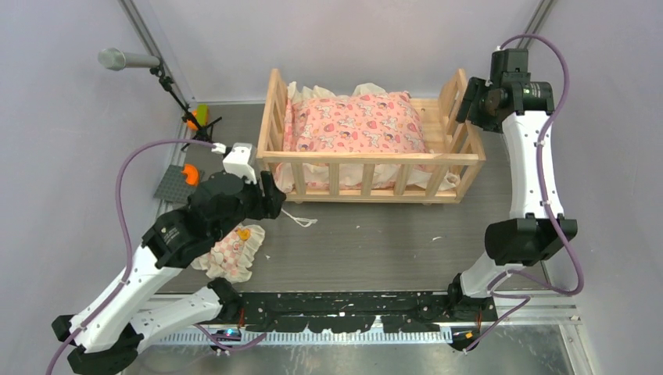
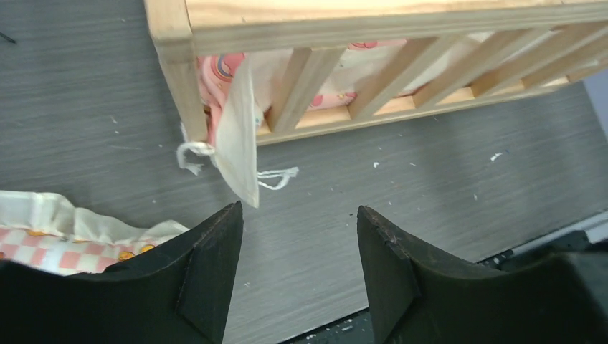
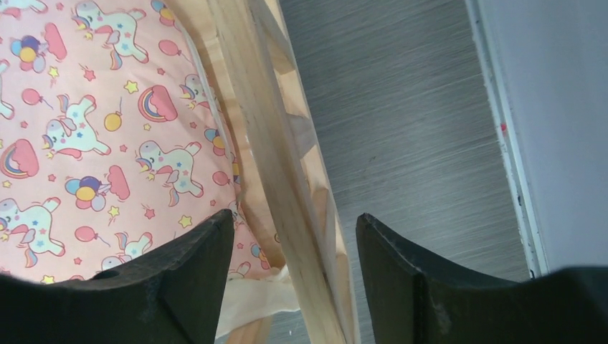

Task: Set up the pet bed
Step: Adjust the bed frame at the center of the board.

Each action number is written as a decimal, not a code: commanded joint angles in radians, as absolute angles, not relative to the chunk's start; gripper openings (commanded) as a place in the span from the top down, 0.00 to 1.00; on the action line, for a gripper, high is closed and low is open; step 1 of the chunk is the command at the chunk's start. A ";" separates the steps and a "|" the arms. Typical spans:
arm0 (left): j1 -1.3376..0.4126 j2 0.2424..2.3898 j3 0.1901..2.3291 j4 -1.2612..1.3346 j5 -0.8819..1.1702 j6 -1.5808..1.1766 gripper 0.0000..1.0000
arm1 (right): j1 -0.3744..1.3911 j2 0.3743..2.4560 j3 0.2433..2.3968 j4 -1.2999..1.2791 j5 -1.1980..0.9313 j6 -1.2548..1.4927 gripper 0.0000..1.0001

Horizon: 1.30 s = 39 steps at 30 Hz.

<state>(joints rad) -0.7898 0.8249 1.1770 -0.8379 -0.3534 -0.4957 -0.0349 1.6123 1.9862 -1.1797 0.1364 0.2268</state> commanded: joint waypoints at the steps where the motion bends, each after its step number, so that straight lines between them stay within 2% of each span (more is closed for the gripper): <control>1: -0.813 0.797 1.113 -0.773 -0.338 -0.569 0.39 | -0.036 1.648 2.012 -1.146 0.059 0.213 0.36; 5: -0.813 0.875 1.083 -0.699 -0.363 -0.529 0.39 | -0.037 1.631 1.973 -1.120 0.110 0.222 0.56; 9: -0.813 0.994 1.104 -0.665 -0.437 -0.493 0.39 | -0.037 1.593 1.902 -1.080 0.144 0.213 0.70; 13: -0.812 1.057 1.118 -0.641 -0.497 -0.469 0.37 | -0.037 1.587 1.862 -1.080 0.142 0.238 0.98; 18: -0.747 1.118 1.163 -0.647 -0.517 -0.431 0.35 | -0.035 1.492 1.750 -1.019 0.103 0.327 1.00; 24: -0.599 1.184 1.207 -0.604 -0.398 -0.394 0.35 | -0.033 1.312 1.615 -0.997 0.076 0.426 1.00; 29: -0.557 1.286 1.293 -0.591 -0.373 -0.346 0.35 | -0.003 1.214 1.568 -1.047 0.020 0.470 1.00; 39: -0.446 1.455 1.465 -0.579 -0.305 -0.333 0.35 | 0.336 1.075 1.457 -1.058 0.099 0.617 1.00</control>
<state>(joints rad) -0.4843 1.4094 1.3865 -0.6853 -0.3649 -0.3473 0.2008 1.1496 1.4704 -1.0920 0.1951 0.5190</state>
